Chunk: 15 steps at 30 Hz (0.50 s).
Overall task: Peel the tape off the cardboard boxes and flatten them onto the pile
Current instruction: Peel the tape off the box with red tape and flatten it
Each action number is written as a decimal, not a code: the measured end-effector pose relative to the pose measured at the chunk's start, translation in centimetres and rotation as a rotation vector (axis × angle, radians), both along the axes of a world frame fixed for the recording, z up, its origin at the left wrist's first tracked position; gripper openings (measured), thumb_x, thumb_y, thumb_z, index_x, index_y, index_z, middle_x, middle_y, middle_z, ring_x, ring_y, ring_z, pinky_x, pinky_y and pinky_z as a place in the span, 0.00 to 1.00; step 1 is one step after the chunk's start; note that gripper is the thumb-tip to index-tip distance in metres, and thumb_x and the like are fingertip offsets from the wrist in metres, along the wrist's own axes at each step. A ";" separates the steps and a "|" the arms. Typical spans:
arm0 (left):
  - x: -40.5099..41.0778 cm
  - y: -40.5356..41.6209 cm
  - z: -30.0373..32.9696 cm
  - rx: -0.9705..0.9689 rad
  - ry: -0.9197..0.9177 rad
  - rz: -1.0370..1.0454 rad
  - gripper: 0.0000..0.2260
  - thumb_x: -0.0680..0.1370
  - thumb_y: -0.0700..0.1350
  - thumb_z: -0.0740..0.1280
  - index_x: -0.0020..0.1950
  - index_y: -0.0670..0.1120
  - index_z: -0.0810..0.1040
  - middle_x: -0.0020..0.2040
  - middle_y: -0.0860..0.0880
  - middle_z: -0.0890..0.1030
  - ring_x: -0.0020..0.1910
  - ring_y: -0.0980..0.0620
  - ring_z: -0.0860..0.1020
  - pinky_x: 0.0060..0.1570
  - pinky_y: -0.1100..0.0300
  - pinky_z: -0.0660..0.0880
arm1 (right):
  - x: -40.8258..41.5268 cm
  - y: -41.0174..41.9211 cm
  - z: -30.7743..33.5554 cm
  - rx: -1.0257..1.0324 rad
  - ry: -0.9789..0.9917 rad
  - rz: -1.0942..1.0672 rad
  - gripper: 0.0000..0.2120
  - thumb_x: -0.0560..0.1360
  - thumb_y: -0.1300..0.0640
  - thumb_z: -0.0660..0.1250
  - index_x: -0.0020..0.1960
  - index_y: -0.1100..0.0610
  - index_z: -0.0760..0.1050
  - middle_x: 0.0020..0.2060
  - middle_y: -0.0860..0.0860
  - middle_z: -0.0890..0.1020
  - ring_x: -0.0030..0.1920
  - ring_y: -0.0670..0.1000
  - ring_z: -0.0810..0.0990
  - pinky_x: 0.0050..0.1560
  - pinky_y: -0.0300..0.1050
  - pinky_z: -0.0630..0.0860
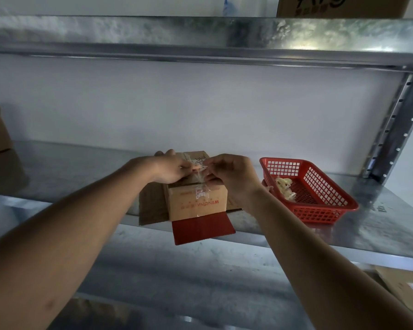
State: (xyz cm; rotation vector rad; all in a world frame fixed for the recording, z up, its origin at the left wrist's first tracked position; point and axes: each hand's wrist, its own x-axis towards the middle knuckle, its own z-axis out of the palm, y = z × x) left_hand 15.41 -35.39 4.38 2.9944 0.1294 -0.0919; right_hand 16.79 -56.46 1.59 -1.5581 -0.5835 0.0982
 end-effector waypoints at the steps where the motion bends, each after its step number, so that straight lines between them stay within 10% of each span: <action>1: 0.1 0.2 -0.2 0.000 0.005 0.004 0.17 0.85 0.65 0.50 0.71 0.76 0.68 0.61 0.48 0.66 0.71 0.37 0.64 0.68 0.42 0.66 | 0.1 0.0 0.0 0.016 -0.011 -0.006 0.08 0.81 0.69 0.66 0.52 0.62 0.84 0.43 0.59 0.88 0.45 0.58 0.88 0.48 0.49 0.86; 15: 1.4 1.0 -2.4 -0.061 -0.068 0.017 0.18 0.83 0.65 0.52 0.72 0.66 0.68 0.66 0.48 0.64 0.70 0.41 0.59 0.72 0.38 0.63 | -1.5 1.7 0.1 0.197 -0.122 0.293 0.07 0.81 0.66 0.67 0.58 0.63 0.82 0.49 0.61 0.87 0.50 0.60 0.87 0.52 0.53 0.85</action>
